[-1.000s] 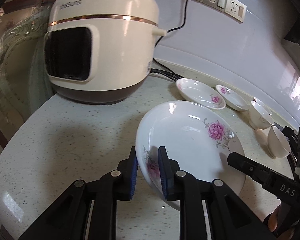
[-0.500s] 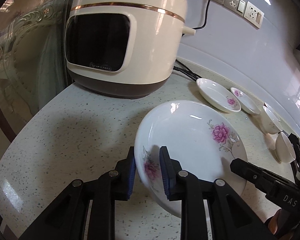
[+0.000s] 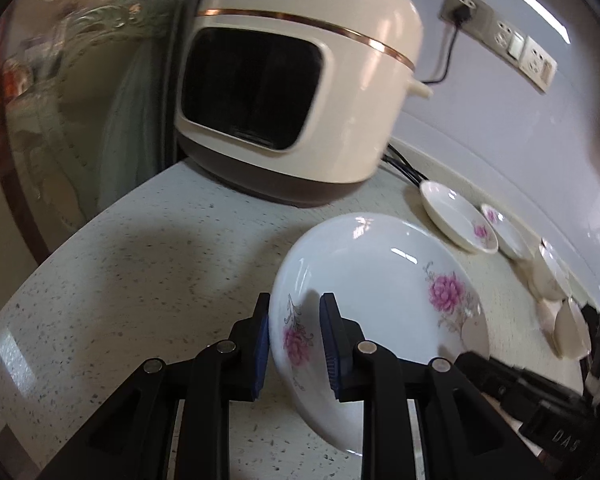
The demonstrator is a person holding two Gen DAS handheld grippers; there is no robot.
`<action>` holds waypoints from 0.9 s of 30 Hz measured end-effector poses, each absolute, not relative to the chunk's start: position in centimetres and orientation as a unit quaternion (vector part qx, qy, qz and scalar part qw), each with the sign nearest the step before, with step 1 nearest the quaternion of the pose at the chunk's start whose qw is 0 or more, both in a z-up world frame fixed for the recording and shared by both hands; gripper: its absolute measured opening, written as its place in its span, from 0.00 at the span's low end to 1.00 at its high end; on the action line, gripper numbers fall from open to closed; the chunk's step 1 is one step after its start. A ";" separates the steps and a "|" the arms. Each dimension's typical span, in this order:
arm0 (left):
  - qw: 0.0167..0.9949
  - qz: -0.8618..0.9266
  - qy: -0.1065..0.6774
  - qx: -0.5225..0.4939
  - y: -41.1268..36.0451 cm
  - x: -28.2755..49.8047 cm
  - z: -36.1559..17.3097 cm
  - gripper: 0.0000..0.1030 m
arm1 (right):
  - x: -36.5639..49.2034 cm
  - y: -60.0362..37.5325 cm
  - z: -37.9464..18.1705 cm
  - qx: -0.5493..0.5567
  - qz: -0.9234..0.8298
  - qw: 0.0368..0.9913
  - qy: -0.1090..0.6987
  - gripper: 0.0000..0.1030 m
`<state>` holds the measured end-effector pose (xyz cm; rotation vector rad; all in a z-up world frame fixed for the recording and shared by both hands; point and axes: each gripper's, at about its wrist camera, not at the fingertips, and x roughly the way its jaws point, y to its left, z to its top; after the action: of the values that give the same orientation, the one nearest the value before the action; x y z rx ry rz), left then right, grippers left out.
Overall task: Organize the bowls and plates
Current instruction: 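Lift the flower plate with both grippers and carry it toward the rice cooker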
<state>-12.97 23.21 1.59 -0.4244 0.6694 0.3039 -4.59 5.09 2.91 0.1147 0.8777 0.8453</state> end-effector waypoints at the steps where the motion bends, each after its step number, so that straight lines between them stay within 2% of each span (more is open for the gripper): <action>1: 0.912 0.150 0.320 -0.210 23.3 -13.1 1.6 0.23 | -4.6 5.3 2.9 0.051 0.398 0.817 0.413 0.22; 15: 0.909 0.165 0.301 -0.238 24.2 -14.2 1.8 0.26 | -5.1 6.3 3.0 0.041 0.414 0.810 0.413 0.22; 22: 0.886 0.163 0.343 -0.267 25.0 -13.3 0.8 0.41 | -5.1 7.0 2.7 0.031 0.416 0.805 0.422 0.22; 25: 0.885 0.160 0.338 -0.278 25.2 -13.4 0.8 0.49 | -5.0 7.4 2.5 0.031 0.414 0.801 0.431 0.33; 27: 0.888 0.163 0.331 -0.275 25.1 -13.6 1.0 0.56 | -5.1 7.4 2.5 0.029 0.412 0.803 0.430 0.33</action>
<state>-13.59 25.08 1.04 -0.5706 0.6887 0.3387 -5.06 7.41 2.53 0.0626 0.9210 0.8829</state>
